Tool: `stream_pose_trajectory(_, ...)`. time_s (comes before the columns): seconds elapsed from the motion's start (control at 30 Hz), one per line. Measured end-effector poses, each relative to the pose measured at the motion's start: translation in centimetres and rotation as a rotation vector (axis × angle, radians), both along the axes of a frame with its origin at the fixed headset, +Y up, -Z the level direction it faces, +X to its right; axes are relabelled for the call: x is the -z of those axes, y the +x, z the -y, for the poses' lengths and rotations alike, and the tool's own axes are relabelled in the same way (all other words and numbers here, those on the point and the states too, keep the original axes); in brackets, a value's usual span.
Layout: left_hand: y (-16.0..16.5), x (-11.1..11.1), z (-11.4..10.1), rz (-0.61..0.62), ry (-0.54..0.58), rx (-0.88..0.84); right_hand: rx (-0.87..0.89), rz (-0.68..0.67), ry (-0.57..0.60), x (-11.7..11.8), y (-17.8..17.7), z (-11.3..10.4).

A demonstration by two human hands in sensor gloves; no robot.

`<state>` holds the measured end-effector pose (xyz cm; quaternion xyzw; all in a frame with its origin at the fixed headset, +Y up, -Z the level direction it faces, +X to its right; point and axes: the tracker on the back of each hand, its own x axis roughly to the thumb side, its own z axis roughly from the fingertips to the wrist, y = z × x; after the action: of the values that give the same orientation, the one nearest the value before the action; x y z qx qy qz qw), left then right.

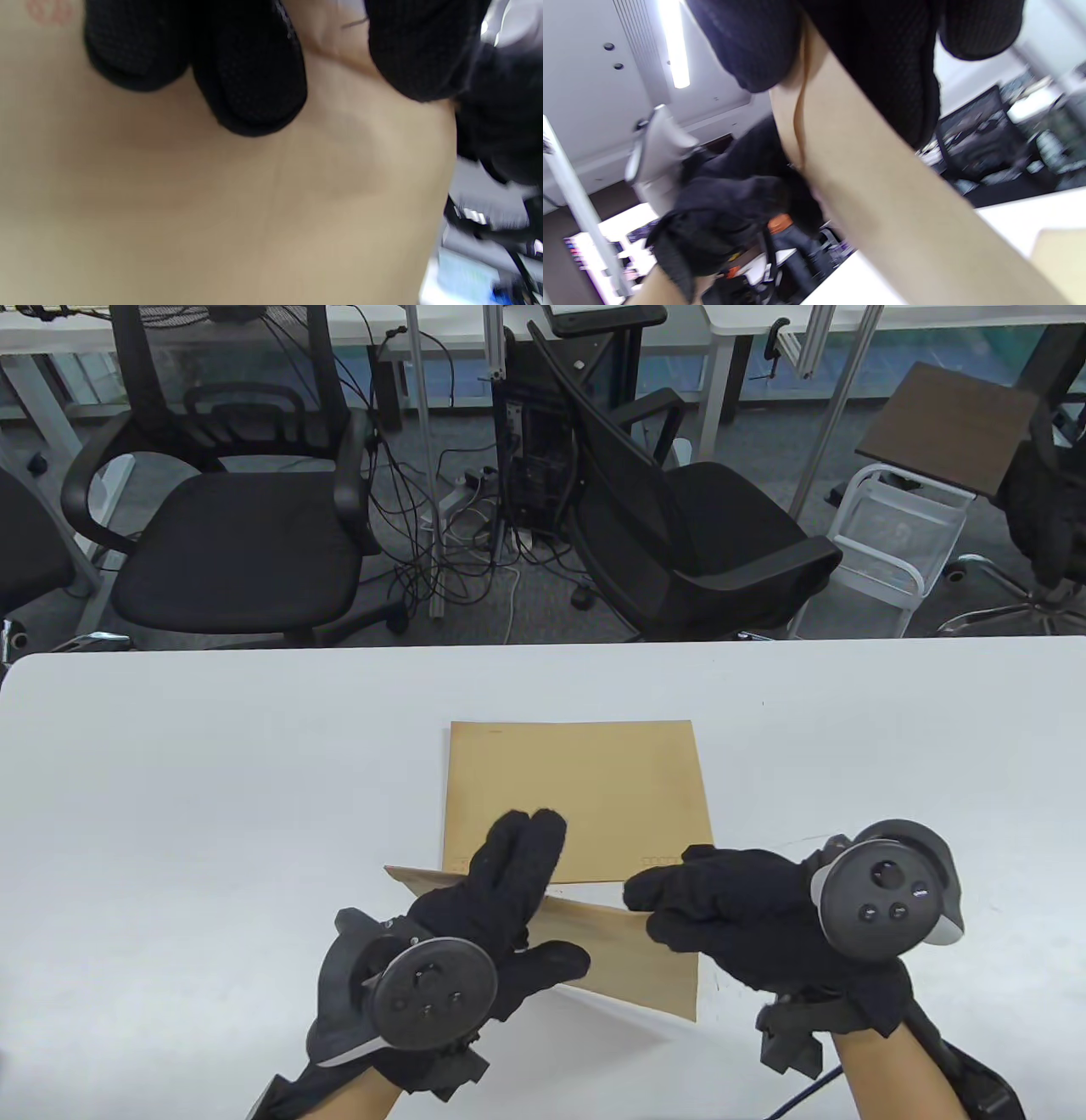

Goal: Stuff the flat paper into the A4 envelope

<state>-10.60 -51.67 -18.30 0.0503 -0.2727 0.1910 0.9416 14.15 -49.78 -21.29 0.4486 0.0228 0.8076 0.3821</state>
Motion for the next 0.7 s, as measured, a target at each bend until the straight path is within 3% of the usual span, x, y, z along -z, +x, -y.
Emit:
stream_pose_trajectory(0.17,-0.6,-0.1,-0.3,-0.049,0.053,-0.024,0.041,-0.032,-0.074,1.2,-1.0,1.4)
stream_pose_trajectory(0.3,-1.1,-0.2,-0.1,0.016,0.078,-0.053,0.084,-0.022,-0.098,2.1,-0.9,2.5)
stream_pose_trajectory(0.4,-2.2,0.0,0.0,0.039,0.122,-0.105,0.101,-0.053,-0.184,2.9,-0.3,4.0)
stream_pose_trajectory(0.6,-4.5,1.2,0.3,0.007,0.133,-0.318,-0.025,-0.119,-0.292,3.7,0.2,8.3)
stream_pose_trajectory(0.7,-5.0,1.7,0.7,0.015,0.131,-0.322,-0.02,-0.139,-0.314,3.8,0.1,9.7)
